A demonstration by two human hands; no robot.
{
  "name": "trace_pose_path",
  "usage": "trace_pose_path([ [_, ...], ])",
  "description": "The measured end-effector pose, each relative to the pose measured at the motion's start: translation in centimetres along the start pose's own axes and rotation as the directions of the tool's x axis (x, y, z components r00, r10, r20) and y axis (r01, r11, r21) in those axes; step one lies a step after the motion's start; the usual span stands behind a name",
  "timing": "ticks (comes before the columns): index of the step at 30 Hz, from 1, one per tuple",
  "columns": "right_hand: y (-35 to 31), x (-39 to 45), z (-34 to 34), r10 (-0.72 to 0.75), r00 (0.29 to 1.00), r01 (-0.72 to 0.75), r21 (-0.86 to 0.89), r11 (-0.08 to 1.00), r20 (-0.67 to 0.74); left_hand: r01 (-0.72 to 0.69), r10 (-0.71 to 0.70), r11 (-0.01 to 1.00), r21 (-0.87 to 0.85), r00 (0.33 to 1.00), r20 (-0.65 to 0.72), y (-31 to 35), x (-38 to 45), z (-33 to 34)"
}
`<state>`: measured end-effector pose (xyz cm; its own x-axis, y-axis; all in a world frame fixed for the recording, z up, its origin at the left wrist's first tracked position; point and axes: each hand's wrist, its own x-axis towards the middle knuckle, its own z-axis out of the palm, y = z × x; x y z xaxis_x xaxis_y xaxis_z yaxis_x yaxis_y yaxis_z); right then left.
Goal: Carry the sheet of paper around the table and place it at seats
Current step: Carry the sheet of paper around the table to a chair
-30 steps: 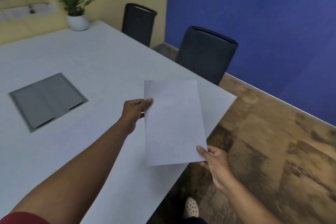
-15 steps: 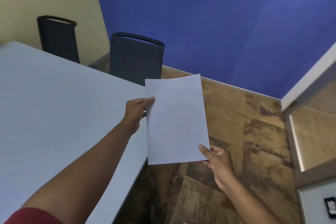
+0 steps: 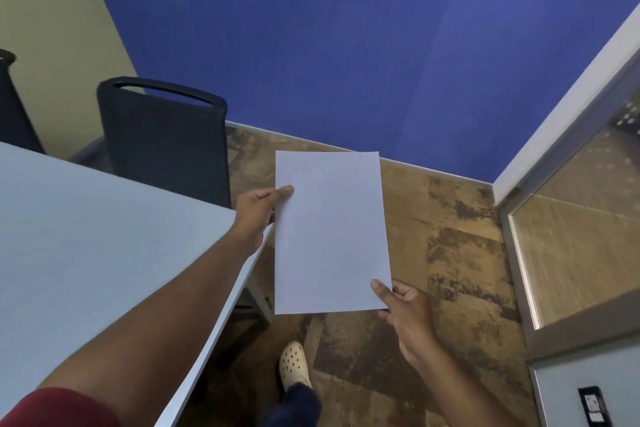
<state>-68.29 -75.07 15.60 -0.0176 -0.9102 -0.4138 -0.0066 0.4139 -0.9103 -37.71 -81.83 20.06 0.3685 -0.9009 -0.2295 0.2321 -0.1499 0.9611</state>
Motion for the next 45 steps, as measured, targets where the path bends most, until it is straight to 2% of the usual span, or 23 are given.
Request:
trace_pose_path([
  [9,-7.1,17.1,2.4,-0.012,0.999,0.010,-0.052,0.999,-0.034,0.010,-0.009,1.000,-0.027,1.000,0.017,2.2,18.6,5.2],
  [16,-14.4,30.0,6.9,-0.013,1.000,0.014,-0.072,0.997,0.009,0.012,-0.012,0.999,-0.049,1.000,0.008,7.2,31.9,5.9],
  [22,-19.1,39.8,11.4,-0.023,0.994,0.031,-0.078,0.996,0.110,-0.021,0.019,0.999,-0.045,0.999,-0.049,9.9,41.0,4.5],
  [29,-24.0,52.0,17.3,-0.009,0.960,0.044,-0.121,0.992,0.279,-0.063,0.053,0.997,-0.049,0.982,-0.183,11.7,50.6,2.3],
  [37,-33.9,65.4,26.4,0.008,0.865,0.133,-0.243,0.961,0.502,-0.151,0.111,0.987,-0.055,0.889,-0.444,16.5,58.9,-1.0],
  [45,-37.2,71.8,40.5,0.044,0.735,0.189,-0.267,0.945,0.676,-0.200,0.130,0.979,-0.044,0.773,-0.622,20.2,64.3,-10.5],
])
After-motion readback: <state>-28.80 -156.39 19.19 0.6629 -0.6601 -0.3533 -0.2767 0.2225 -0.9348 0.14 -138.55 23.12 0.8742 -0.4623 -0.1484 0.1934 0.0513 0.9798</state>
